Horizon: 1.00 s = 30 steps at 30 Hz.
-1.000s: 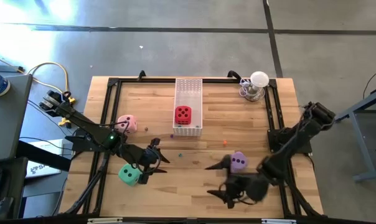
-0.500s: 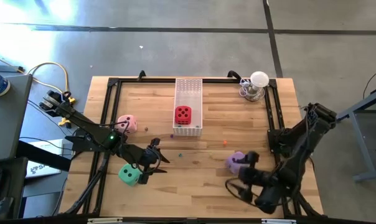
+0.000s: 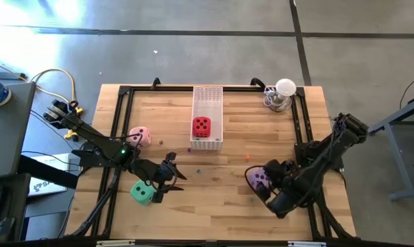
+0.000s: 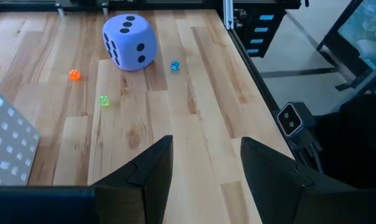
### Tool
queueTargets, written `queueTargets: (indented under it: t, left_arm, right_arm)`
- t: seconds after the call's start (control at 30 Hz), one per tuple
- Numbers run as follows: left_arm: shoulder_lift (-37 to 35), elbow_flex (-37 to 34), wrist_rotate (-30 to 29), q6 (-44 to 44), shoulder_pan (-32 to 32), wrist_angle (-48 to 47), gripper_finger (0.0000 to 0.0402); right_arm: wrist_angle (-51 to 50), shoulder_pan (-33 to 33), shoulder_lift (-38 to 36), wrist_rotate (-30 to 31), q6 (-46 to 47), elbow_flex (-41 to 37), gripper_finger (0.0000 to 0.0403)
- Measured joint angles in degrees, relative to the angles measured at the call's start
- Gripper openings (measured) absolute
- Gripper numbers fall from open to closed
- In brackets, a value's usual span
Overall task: Pick & Place Dice
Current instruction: Put the large purple die into the bin
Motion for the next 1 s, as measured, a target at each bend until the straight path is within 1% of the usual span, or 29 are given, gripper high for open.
queueTargets:
  t: [0.1,0.23,0.37,0.43,0.5,0.57,0.7,0.73,0.9,1.0]
  left_arm:
    - [0.0,0.0,-0.01,0.0,-0.01,-0.79,0.018]
    - [0.0,0.0,0.0,0.0,0.0,-0.76,0.018]
    - [0.0,0.0,0.0,0.0,0.0,-0.74,0.018]
    - [0.0,0.0,-0.01,0.0,0.0,-0.74,0.018]
    - [0.0,0.0,0.0,0.02,0.0,-0.72,0.018]
    - [0.0,0.0,0.0,0.02,-0.02,-0.74,0.018]
    - [0.0,0.0,0.0,0.02,0.0,-0.92,0.018]
    - [0.0,0.0,0.0,0.02,0.0,-1.14,0.018]
    - [0.0,0.0,0.0,0.04,0.0,-1.83,0.018]
    - [0.0,0.0,0.0,0.23,0.0,-1.86,0.018]
  right_arm:
    - [1.89,-1.67,0.0,-1.61,-3.06,0.0,0.04]
    - [4.44,-4.44,0.0,-1.09,-13.98,0.0,0.04]
    - [10.51,-6.89,0.0,-1.92,-22.15,0.0,0.04]
    - [14.66,-8.18,0.0,-3.69,-26.07,0.0,0.04]
    - [16.28,-9.36,0.0,-6.39,-29.14,0.0,0.04]
    - [14.18,-10.61,0.0,-8.84,-26.97,0.0,0.04]
    - [4.25,-11.79,0.0,-8.41,-17.55,-0.13,0.04]
    - [3.43,-11.85,-0.03,-8.44,-15.8,-0.77,0.04]
    - [5.94,-11.07,0.03,-11.5,-13.04,-4.71,0.04]
    - [9.47,-10.74,0.02,-11.47,-13.4,-7.13,0.04]
